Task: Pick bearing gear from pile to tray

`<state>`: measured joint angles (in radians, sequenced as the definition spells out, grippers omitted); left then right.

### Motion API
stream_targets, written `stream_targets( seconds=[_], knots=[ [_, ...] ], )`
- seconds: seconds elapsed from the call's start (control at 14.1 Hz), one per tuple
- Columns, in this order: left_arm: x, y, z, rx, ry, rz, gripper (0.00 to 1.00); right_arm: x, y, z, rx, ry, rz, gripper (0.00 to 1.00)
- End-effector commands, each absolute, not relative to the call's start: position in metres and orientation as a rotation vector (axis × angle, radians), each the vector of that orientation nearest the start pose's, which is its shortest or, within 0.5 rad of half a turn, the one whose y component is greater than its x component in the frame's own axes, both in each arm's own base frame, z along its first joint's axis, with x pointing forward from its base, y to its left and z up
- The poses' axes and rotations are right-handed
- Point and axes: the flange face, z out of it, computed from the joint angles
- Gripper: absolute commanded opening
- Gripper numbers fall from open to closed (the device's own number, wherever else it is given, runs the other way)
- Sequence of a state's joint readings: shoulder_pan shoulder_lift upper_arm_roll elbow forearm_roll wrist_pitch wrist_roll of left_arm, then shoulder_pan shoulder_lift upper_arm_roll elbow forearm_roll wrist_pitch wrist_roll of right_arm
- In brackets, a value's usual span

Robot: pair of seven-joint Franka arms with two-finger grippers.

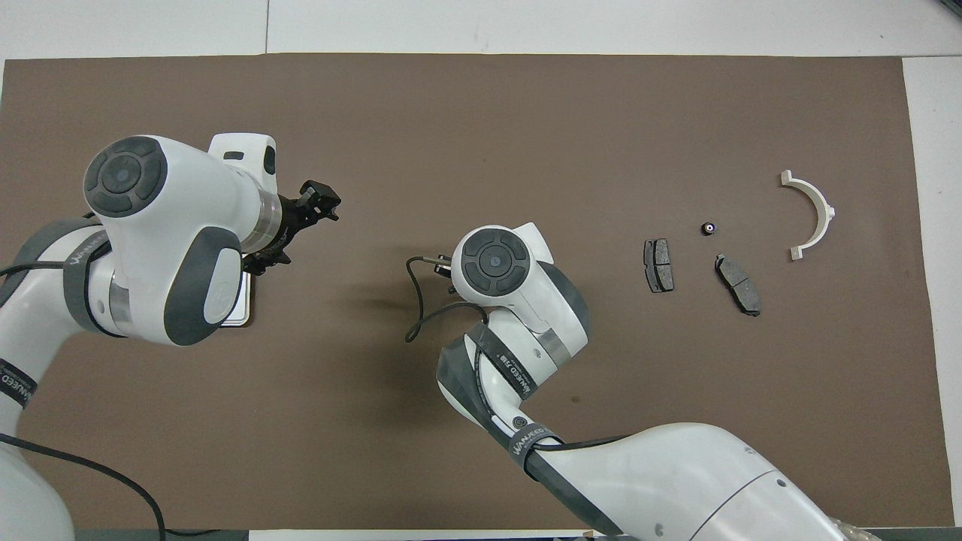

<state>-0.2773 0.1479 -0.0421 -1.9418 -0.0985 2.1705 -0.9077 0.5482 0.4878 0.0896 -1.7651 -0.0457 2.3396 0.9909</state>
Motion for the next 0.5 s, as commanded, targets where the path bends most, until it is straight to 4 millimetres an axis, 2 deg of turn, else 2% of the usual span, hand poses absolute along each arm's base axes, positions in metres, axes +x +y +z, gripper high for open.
stream_targets(
  seconds=[0.0, 0.07, 0.14, 0.28, 0.42],
  knots=[
    [0.570, -0.194, 0.412, -3.101, -1.007, -0.038, 1.00, 0.570, 0.373, 0.328, -3.016, 0.534, -0.121, 0.81],
    [0.570, -0.201, 0.412, -3.106, -0.998, -0.038, 1.00, 0.583, 0.357, 0.342, -3.021, 0.507, -0.132, 0.81],
    [0.571, -0.208, 0.407, -3.105, -0.986, -0.023, 1.00, 0.597, 0.330, 0.354, -3.025, 0.474, -0.150, 0.81],
    [0.574, -0.245, 0.401, -3.114, -0.955, 0.003, 1.00, 0.622, 0.271, 0.375, -3.045, 0.359, -0.167, 0.81],
    [0.588, -0.279, 0.393, -3.097, -0.977, 0.031, 1.00, 0.642, 0.209, 0.392, -3.066, 0.253, -0.183, 0.81]
  ],
)
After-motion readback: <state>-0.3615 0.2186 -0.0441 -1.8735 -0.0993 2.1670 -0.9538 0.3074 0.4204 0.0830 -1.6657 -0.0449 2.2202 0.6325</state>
